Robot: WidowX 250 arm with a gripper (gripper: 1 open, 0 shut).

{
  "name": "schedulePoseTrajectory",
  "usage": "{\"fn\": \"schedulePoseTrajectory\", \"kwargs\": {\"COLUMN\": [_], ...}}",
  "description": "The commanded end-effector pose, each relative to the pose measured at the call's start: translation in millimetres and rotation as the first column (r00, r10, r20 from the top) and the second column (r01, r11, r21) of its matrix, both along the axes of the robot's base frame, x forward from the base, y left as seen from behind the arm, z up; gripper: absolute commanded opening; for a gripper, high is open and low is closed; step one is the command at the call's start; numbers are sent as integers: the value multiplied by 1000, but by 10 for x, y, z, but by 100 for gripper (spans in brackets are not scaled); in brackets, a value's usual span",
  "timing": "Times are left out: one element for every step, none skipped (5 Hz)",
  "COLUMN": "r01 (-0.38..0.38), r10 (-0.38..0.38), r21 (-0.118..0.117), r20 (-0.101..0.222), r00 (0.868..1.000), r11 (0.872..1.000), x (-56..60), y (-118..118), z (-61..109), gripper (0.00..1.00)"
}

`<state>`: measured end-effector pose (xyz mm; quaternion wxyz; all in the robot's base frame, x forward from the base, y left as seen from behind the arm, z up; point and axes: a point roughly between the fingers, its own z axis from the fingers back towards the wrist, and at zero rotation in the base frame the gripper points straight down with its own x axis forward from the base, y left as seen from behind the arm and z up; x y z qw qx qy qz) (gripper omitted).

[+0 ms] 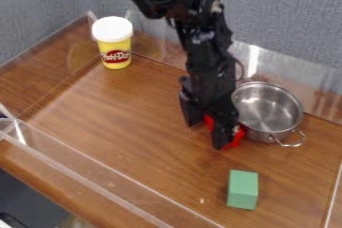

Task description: Put red object to the right side of the table

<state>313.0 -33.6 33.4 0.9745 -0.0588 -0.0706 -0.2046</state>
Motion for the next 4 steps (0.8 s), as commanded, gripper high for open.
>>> {"fn": "schedulePoseTrajectory", "kwargs": {"r01": [-20, -19, -10, -2], "r10": [20, 18, 10, 2], "r21": [4, 5, 7, 9], "r20": [65, 70, 60, 41], "r00": [998, 997, 998, 999], "r11": [1000, 1000, 1000, 1000], "x": [163, 209, 231, 227], "y": [56, 44, 26, 37], "z": [217, 218, 138, 36], "gripper": [100, 100, 0, 0]}}
